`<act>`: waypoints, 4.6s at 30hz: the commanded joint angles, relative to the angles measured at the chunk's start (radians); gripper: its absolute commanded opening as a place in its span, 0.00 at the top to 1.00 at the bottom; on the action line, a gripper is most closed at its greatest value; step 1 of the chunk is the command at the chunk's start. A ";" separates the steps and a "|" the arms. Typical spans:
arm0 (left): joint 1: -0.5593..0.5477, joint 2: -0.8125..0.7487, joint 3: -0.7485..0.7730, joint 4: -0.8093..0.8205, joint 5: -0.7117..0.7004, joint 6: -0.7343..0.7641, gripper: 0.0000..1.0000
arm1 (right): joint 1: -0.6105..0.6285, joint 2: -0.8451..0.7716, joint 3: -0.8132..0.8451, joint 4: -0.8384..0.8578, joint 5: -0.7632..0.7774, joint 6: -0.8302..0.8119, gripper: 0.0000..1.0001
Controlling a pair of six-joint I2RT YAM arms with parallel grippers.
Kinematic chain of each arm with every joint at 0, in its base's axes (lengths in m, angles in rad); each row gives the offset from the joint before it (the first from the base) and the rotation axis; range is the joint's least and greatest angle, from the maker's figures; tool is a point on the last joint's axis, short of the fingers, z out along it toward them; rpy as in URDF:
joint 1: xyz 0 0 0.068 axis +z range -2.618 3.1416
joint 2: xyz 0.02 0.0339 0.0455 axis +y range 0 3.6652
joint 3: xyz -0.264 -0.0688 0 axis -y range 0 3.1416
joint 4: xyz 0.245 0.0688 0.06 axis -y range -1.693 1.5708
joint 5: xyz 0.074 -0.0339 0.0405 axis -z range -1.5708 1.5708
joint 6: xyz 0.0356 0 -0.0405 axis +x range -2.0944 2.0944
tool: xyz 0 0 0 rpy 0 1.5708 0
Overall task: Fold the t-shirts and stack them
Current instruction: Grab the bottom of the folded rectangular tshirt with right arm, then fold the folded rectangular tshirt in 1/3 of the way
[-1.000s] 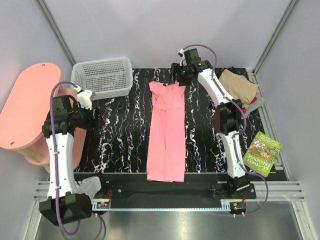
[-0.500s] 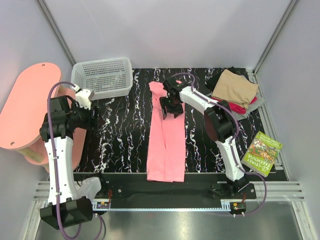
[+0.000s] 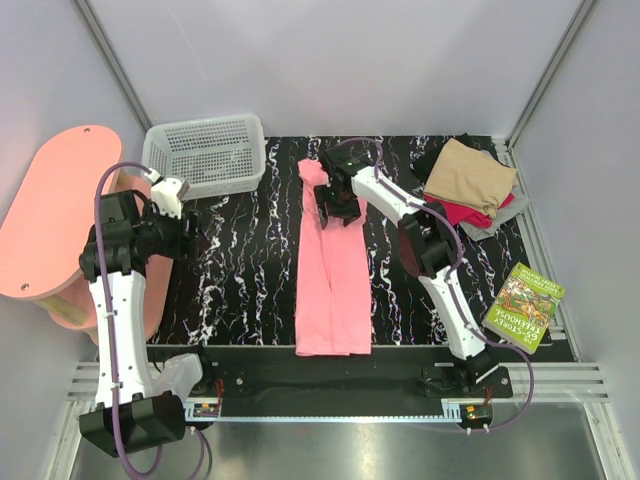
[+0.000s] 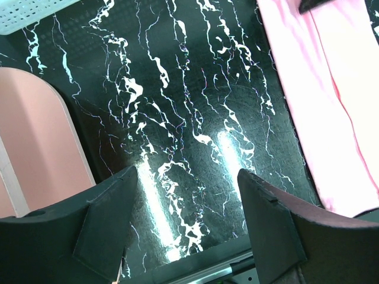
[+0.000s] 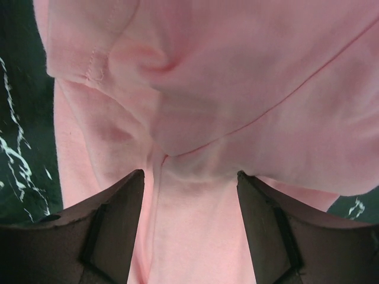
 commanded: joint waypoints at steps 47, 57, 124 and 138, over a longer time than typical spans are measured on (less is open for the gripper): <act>-0.053 -0.117 -0.025 0.009 0.078 -0.082 0.23 | 0.697 -0.578 -0.866 0.054 0.798 -0.113 0.00; -0.053 -0.165 -0.005 -0.022 0.043 -0.065 0.22 | 0.763 -0.587 -0.942 0.071 0.786 -0.090 0.00; -0.053 -0.157 0.004 -0.017 0.025 -0.044 0.22 | 0.777 -0.710 -1.009 0.194 0.124 0.015 1.00; -0.051 -0.159 -0.019 -0.006 0.012 -0.034 0.22 | 0.595 -0.701 -0.802 0.129 0.241 -0.137 1.00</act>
